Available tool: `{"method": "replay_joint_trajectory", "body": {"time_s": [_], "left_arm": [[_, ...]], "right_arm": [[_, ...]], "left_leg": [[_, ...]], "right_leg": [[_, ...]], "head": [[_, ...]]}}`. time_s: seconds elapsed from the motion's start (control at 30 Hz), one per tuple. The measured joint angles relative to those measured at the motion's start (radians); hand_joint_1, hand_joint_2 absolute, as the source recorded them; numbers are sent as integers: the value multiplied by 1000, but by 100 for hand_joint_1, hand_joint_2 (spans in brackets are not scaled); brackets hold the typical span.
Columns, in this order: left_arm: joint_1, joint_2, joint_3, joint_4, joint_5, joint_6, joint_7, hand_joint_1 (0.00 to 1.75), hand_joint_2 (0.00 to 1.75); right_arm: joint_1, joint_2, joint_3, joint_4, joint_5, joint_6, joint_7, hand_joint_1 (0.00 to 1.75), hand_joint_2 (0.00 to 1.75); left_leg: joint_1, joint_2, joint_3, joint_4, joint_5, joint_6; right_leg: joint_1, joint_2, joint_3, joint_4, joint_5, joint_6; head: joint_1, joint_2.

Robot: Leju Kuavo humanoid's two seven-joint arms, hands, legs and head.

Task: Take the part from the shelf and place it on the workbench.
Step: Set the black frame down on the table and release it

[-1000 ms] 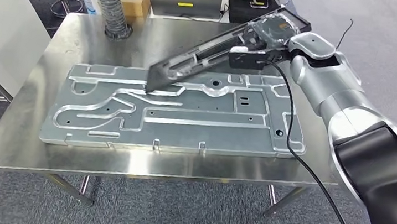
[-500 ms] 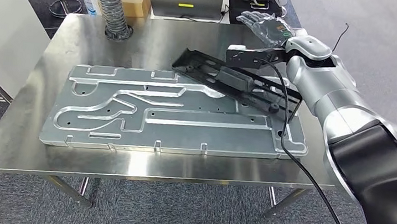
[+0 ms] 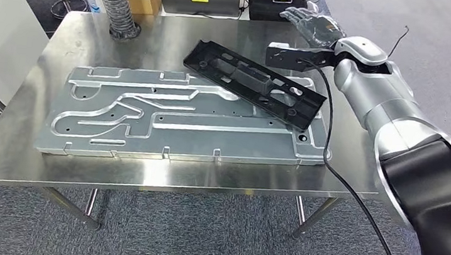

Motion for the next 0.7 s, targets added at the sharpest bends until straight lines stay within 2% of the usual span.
{"method": "replay_joint_trajectory", "body": {"time_s": [0.07,0.1,0.13,0.17,0.2,0.27,0.3,0.33,0.37,0.4,0.43,0.47,0.5,0.53,0.6,0.63,0.67,0.7], "left_arm": [[-1,2,0,0,0,-3,-1,0,0],[0,2,0,0,0,-4,-1,0,0],[0,2,0,0,0,-5,-1,0,0],[1,2,0,0,1,-6,-2,0,0],[1,2,1,0,1,-6,-3,0,0],[2,2,1,0,3,-8,-6,0,0],[3,2,1,0,3,-9,-7,0,0],[5,2,2,1,3,-10,-9,0,0],[6,2,3,1,3,-10,-10,0,0],[7,2,3,1,3,-11,-10,0,0],[7,3,4,1,4,-11,-11,0,0],[7,3,4,1,4,-12,-11,0,0],[7,3,5,0,4,-12,-12,0,0],[8,4,5,0,4,-13,-12,0,0],[12,4,7,1,7,-16,-13,0,0],[15,4,8,1,9,-18,-13,0,0],[19,4,10,1,11,-19,-12,0,0],[24,5,12,1,13,-20,-12,0,0]], "right_arm": [[-1,-1,-6,0,-3,0,0,0,0],[0,-1,-8,0,-3,-1,0,0,0],[0,-1,-9,0,-4,-2,0,0,0],[-1,-1,-11,1,-4,-3,1,0,0],[-3,0,-14,1,-5,-5,4,0,0],[-4,5,-22,3,-6,-9,17,0,0],[-3,10,-26,6,-7,-13,26,0,0],[-1,15,-29,8,-7,-16,34,0,0],[1,20,-33,11,-6,-19,41,0,0],[1,24,-37,14,-6,-21,46,0,0],[2,26,-42,15,-5,-24,49,0,0],[2,28,-46,16,-2,-28,55,0,0],[3,29,-50,16,0,-33,63,0,0],[5,30,-55,18,2,-40,73,0,0],[14,32,-71,22,0,-57,90,0,0],[20,32,-82,24,-5,-66,95,0,0],[27,32,-95,25,-13,-78,99,0,0],[36,31,-110,26,-22,-93,103,0,0]], "left_leg": [[-10,5,4,-23,14,2],[-9,4,1,-31,28,5],[-6,8,-3,-41,44,9],[-3,12,-9,-53,63,14],[1,16,-19,-64,82,17],[0,23,-47,-69,110,20],[1,27,-64,-68,122,18],[2,30,-80,-65,132,16],[3,34,-97,-62,141,12],[6,36,-115,-55,150,7],[8,38,-131,-46,156,2],[9,39,-146,-35,161,-5],[9,39,-156,-26,165,-11],[9,38,-161,-17,170,-17],[15,37,-164,-17,183,-31],[18,35,-169,-16,180,-36],[22,30,-176,-4,162,-40],[25,23,-188,30,128,-41]], "right_leg": [[-5,-2,-2,-10,19,13],[-7,-1,-3,-17,29,18],[-7,-1,-6,-19,26,23],[-7,-1,-13,-8,3,28],[-6,-3,-25,25,-41,33],[-8,-9,-54,143,-147,44],[-10,-12,-62,202,-176,50],[-14,-14,-60,239,-181,56],[-17,-16,-44,245,-167,61],[-23,-17,-9,215,-146,68],[-29,-16,39,158,-135,75],[-30,-12,87,92,-137,76],[-32,-7,122,42,-144,71],[-31,-2,139,12,-154,61],[-29,4,135,1,-147,35],[-28,8,131,-4,-138,26],[-28,12,125,-8,-127,17],[-28,16,118,-11,-116,11]], "head": [[0,0],[0,0],[0,0],[0,0],[0,0],[0,0],[0,0],[0,0],[0,0],[0,0],[0,0],[0,0],[0,0],[0,0],[-1,0],[-1,0],[-1,0],[-1,0]]}}
